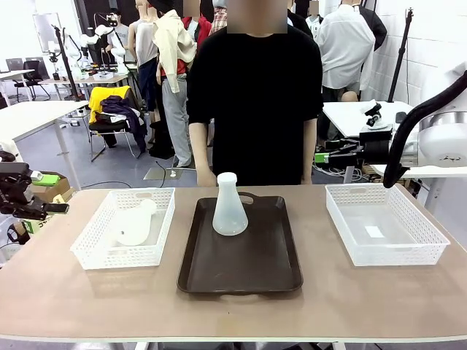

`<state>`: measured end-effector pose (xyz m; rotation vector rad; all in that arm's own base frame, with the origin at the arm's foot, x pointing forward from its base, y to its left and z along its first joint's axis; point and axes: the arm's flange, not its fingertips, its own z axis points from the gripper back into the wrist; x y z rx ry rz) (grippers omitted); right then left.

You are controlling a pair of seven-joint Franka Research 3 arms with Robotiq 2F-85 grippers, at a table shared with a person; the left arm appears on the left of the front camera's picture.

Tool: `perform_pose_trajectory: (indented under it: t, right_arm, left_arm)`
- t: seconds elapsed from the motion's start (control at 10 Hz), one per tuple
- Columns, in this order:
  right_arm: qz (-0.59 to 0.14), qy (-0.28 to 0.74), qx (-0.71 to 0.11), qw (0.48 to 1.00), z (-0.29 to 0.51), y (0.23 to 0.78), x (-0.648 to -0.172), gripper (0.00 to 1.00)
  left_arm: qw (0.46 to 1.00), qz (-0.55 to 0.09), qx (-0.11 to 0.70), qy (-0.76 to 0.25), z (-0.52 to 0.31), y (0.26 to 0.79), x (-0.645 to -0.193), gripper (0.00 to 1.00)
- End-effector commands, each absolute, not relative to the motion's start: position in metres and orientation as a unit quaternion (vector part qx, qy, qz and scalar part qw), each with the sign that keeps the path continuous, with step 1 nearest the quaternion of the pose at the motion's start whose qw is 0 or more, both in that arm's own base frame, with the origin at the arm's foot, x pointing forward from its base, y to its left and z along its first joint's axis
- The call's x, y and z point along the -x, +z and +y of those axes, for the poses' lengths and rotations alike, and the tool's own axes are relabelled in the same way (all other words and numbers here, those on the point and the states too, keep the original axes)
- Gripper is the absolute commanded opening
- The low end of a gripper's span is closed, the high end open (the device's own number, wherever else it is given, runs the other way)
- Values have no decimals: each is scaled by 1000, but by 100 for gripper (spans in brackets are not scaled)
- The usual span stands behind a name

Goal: Prepare the laboratory tools.
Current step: Pick up the Big flask that the person points to.

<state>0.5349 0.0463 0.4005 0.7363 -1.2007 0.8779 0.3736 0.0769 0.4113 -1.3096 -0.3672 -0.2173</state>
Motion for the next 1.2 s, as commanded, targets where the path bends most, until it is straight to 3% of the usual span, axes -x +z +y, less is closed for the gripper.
perform_pose_trajectory:
  t: [0.0, 1.1]
  right_arm:
    - [-528, 395, -324, 679, 47, 403, -536, 100]
    - [-528, 395, -324, 679, 47, 403, -536, 100]
  left_arm:
    - [766, -176, 610, -100, 77, 413, -374, 100]
    - [766, -176, 610, -100, 77, 413, -374, 100]
